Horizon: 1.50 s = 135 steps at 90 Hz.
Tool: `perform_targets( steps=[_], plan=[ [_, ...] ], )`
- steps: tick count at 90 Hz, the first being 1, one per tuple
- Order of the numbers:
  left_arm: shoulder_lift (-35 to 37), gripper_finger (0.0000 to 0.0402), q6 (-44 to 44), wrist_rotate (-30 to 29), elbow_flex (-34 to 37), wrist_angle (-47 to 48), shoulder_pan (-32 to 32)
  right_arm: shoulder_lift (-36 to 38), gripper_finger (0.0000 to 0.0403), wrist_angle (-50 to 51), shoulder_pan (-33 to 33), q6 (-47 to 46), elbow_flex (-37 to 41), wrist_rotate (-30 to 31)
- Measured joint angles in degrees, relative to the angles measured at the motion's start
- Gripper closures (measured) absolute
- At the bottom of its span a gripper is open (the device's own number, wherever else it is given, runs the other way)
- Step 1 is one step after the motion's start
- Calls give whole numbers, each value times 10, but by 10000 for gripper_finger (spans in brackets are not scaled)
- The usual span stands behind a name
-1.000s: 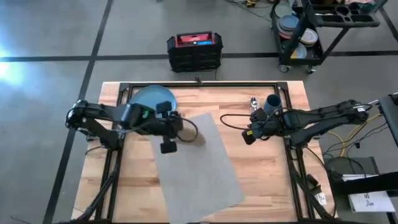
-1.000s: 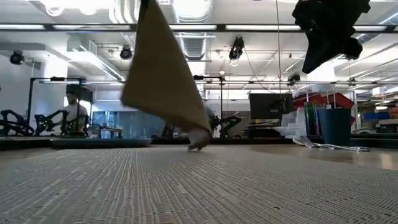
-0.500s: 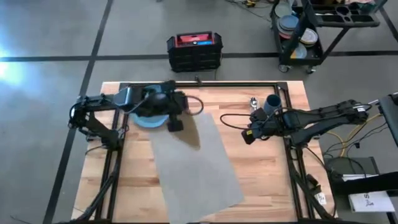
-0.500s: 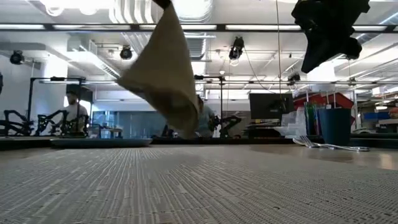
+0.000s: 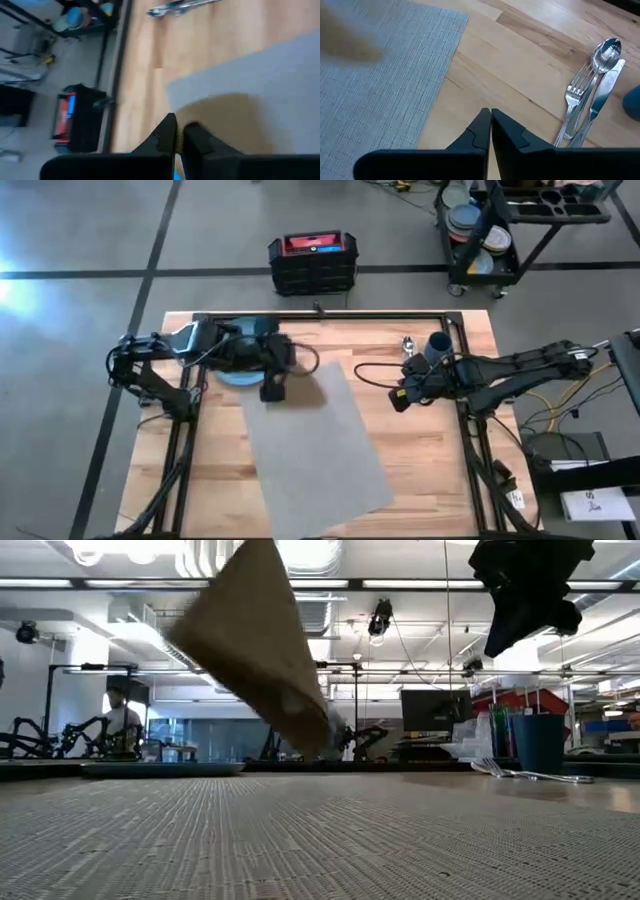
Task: Set table place
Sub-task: Fold the brown table napkin
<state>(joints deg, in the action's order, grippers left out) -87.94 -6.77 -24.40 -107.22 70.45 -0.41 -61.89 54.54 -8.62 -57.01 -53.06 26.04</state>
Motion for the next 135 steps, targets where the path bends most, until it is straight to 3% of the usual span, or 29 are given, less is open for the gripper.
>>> perform_targets(
  steps=[13,25,42,59,90,105,120,135],
  plan=[
    [1,402,-33,20,1,-20,55,0,403,0,0,0,0,0],
    [11,402,-28,33,1,-15,60,0,403,0,0,0,0,0],
    [25,402,38,51,1,7,-1,0,403,0,0,0,0,0],
    [31,402,36,-26,1,3,-60,0,403,-1,0,0,0,1],
    [31,402,-83,-35,1,-52,52,0,403,-12,0,0,0,1],
    [35,402,-67,18,1,-47,75,0,403,-15,0,-6,0,1],
    [37,402,1,53,1,-17,27,0,403,-16,0,-6,0,1],
    [40,402,58,23,1,-10,-74,0,403,-19,0,-2,0,1]
  ],
)
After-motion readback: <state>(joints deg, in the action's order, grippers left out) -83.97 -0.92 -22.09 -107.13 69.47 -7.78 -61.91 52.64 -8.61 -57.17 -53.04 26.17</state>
